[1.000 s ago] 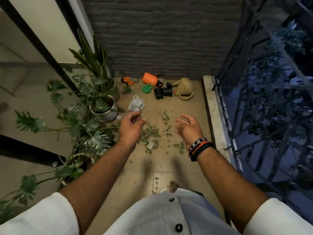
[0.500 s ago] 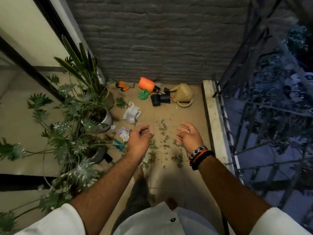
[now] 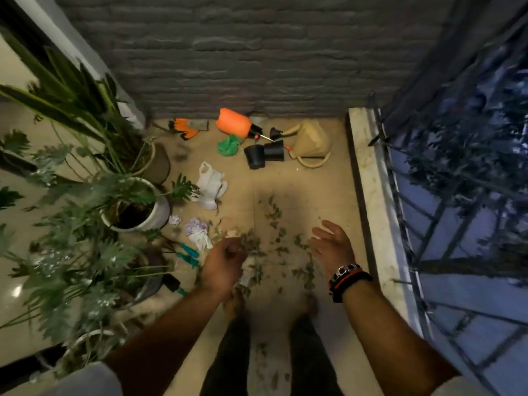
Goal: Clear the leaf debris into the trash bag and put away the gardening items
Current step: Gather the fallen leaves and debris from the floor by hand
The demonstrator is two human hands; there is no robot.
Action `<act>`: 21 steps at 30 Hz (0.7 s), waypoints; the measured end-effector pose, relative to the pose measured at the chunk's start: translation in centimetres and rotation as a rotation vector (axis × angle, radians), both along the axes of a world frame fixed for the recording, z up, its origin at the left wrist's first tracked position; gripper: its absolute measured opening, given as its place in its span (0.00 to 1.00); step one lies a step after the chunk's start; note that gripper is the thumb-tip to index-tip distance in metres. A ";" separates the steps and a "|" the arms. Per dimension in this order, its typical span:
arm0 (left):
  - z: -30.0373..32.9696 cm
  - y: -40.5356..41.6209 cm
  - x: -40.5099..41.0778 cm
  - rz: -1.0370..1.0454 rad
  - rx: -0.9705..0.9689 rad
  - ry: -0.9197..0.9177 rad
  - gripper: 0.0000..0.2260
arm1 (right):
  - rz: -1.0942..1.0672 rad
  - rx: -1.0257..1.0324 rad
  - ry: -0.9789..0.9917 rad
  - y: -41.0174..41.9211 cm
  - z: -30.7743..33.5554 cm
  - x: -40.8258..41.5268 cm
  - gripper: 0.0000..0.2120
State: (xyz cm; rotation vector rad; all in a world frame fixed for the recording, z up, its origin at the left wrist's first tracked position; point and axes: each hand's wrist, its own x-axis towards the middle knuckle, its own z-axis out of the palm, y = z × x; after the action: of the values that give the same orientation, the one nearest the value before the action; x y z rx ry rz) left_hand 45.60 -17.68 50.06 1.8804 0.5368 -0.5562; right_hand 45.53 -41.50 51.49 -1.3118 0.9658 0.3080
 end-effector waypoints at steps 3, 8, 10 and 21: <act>-7.7 -1.2 2.9 -0.019 0.036 0.072 0.08 | 0.115 -0.033 0.089 -3.4 -8.0 1.9 0.09; -24.4 -4.7 7.3 -0.212 0.155 0.103 0.07 | 0.157 -0.127 0.269 -8.2 -27.1 2.5 0.20; -31.0 -6.4 9.1 -0.236 0.138 0.136 0.15 | 0.206 -0.198 0.313 -9.2 -33.2 2.0 0.26; -58.1 -12.0 19.9 -0.726 0.534 0.092 0.27 | 0.443 -0.275 0.785 -11.1 -59.9 -5.7 0.52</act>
State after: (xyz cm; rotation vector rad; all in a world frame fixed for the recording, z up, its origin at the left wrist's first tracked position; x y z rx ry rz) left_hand 65.51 -29.67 -8.07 2.5764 0.0263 -1.0492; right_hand 39.86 -52.62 -8.39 -1.6956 1.3885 1.1225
